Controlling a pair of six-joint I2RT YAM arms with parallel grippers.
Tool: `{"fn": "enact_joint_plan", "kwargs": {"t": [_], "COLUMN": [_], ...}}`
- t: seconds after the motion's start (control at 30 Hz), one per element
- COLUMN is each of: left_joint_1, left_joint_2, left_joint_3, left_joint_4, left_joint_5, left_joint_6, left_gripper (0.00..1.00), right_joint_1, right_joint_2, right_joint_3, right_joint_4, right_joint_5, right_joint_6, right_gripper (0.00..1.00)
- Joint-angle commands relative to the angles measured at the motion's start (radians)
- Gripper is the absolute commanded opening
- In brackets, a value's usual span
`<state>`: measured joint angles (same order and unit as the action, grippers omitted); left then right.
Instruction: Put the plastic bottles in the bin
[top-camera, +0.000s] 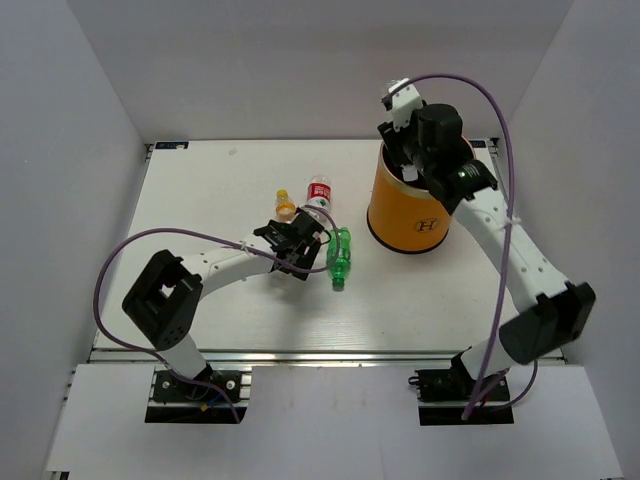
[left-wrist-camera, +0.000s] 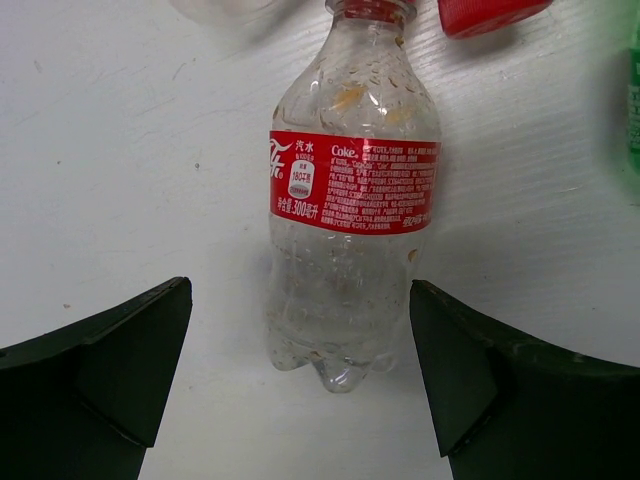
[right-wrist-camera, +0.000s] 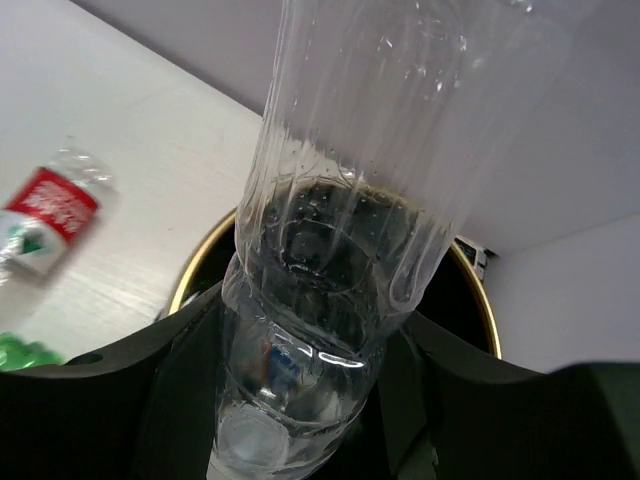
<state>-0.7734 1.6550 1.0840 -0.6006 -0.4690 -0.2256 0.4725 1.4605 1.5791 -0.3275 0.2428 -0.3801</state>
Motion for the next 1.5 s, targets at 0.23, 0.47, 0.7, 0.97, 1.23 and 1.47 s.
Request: {"fn": "enact_joint_plan", "kwargs": {"t": [0.23,0.47,0.7,0.97,1.23,1.47], "left_joint_1": [0.017,0.026,0.026,-0.020,-0.050,-0.060], "left_joint_2": [0.032,0.141,0.177,-0.112,0.061,0.329], "left_joint_3": [0.036,0.099,0.149,0.315,0.893,1.220], "left_joint_4": [0.039,0.039,-0.025,-0.132,-0.142,0.071], "left_joint_5": [0.069,0.087,0.096,0.260,0.397,0.532], "left_joint_6": [0.028,0.028,0.005,-0.032,0.071,0.071], "left_gripper": [1.00,0.97,0.21,0.00,0.00,0.00], "right_joint_1": [-0.141,-0.170,-0.173,-0.175,-0.173,-0.173], "right_joint_2": [0.101,-0.075,-0.354,-0.636,-0.716,-0.825], "right_joint_3": [0.076,-0.004,-0.198,-0.493,-0.715,-0.836], "right_joint_4": [0.067,-0.001,-0.123,-0.245,-0.260,-0.272], "right_joint_5": [0.000,-0.147,-0.338,-0.485,-0.580,-0.662], "right_joint_6": [-0.043,0.000,0.015,-0.016,0.029,-0.003], "right_gripper": [0.90,0.90,0.90,0.24,0.24,0.63]}}
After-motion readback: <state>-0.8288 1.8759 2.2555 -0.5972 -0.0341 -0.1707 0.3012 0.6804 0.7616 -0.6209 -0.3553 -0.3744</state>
